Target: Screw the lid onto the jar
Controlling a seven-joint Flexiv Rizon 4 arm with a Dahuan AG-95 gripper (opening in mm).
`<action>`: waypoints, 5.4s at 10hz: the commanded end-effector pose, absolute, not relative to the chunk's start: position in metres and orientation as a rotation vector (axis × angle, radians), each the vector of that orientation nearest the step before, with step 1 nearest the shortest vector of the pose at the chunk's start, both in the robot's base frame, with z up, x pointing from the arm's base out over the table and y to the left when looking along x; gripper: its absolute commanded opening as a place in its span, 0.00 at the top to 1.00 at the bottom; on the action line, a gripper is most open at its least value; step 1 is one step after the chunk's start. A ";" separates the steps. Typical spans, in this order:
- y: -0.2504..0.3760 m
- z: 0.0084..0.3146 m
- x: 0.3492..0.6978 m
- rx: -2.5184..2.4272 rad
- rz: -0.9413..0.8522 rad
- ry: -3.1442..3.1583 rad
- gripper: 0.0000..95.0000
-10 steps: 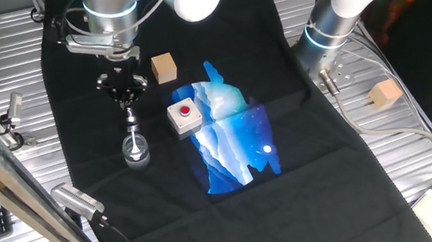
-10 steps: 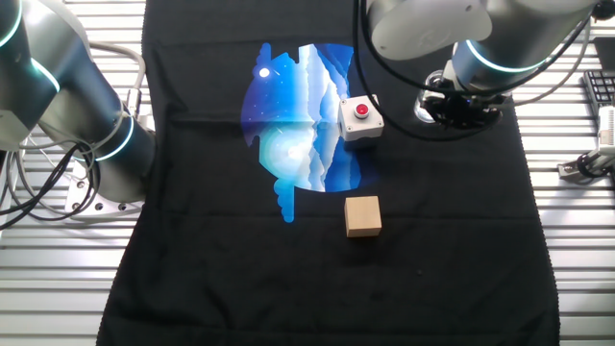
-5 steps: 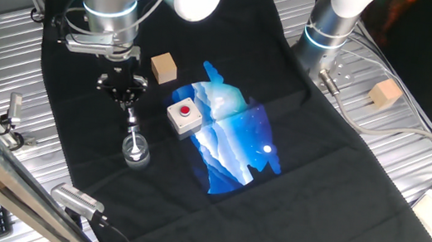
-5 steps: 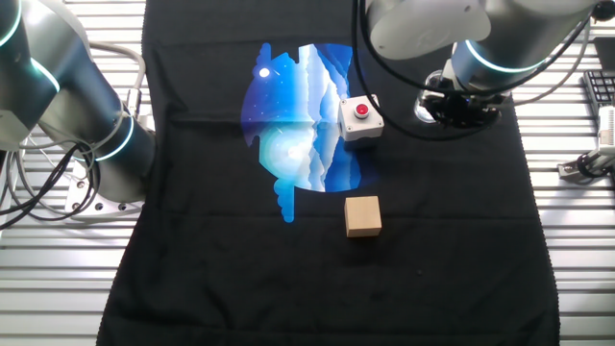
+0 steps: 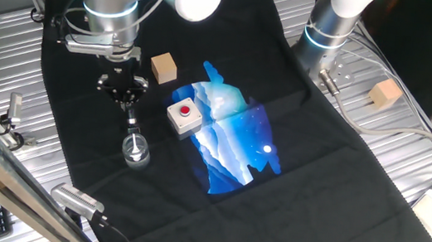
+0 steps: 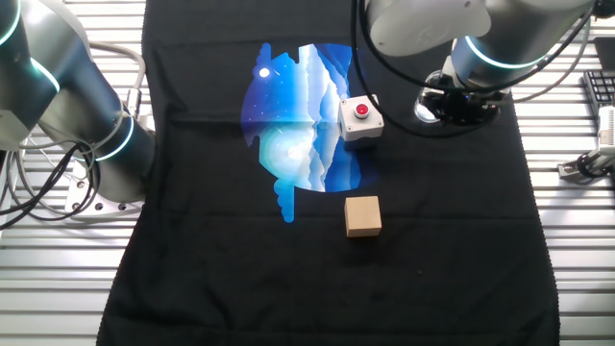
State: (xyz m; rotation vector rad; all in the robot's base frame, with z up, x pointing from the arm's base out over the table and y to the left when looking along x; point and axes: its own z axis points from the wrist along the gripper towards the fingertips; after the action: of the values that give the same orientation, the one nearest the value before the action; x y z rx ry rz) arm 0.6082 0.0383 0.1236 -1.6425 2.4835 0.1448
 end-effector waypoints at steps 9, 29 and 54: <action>0.053 0.129 0.616 -1.600 0.149 2.521 1.00; 0.054 0.129 0.592 -1.608 0.084 2.558 1.00; 0.084 0.137 0.613 -1.518 0.114 2.588 1.00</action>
State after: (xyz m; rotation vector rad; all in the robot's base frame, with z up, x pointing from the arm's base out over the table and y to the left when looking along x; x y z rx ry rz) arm 0.6133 0.0843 0.1376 -1.5190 2.5907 0.1118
